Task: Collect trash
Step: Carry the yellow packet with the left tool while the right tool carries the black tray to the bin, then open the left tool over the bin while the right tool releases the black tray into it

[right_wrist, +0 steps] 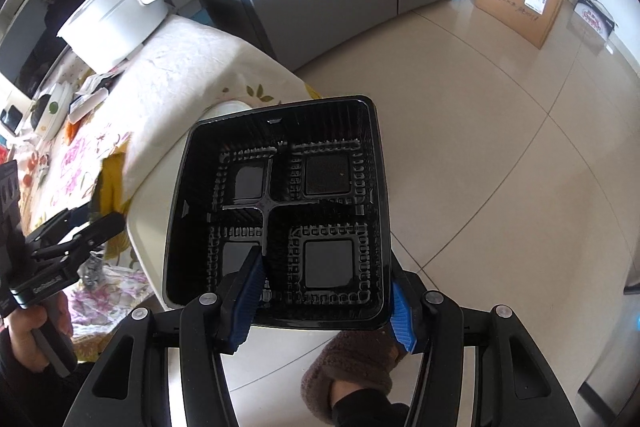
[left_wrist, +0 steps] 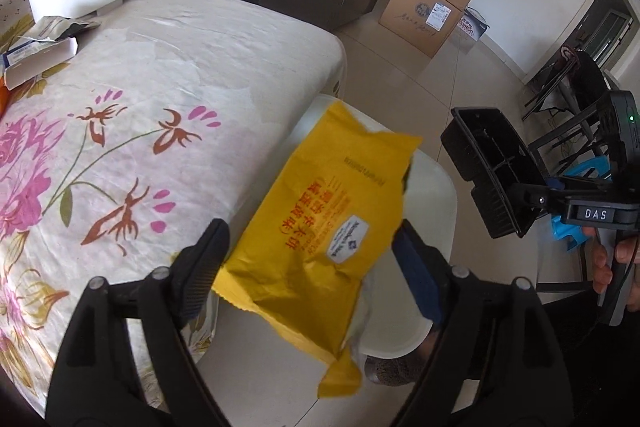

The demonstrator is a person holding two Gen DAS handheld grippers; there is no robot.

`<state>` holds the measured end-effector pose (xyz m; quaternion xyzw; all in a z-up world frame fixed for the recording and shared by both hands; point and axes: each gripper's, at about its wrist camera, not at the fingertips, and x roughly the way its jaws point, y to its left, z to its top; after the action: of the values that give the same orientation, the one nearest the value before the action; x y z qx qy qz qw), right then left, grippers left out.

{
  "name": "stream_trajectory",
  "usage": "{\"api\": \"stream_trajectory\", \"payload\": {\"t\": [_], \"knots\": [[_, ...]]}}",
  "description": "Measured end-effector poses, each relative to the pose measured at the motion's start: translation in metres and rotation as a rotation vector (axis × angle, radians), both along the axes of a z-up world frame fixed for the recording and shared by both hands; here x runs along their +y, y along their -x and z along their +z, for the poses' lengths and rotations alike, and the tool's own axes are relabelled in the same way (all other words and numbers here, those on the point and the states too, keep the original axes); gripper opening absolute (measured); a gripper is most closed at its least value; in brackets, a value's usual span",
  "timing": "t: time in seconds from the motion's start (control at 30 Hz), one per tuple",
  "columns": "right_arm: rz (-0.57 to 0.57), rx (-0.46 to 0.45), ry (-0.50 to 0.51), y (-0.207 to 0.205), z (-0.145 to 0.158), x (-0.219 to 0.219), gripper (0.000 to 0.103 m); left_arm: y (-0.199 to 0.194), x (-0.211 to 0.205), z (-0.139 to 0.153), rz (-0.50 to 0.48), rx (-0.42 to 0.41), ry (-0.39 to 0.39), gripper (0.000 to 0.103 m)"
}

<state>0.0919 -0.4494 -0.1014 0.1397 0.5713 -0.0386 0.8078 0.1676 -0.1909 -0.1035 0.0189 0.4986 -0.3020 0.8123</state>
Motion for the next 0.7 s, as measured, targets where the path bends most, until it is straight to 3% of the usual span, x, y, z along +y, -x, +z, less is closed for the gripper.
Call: {"api": "stream_trajectory", "payload": {"t": [0.17, 0.7], "knots": [[0.015, -0.005, 0.008, -0.004, 0.001, 0.010, 0.057, 0.004, 0.028, 0.010, 0.050, -0.007, -0.041, 0.100], [0.156, 0.033, 0.105, -0.035, -0.007, 0.086, 0.057, 0.025, 0.151, 0.037, 0.255, 0.052, -0.056, 0.101]]}}
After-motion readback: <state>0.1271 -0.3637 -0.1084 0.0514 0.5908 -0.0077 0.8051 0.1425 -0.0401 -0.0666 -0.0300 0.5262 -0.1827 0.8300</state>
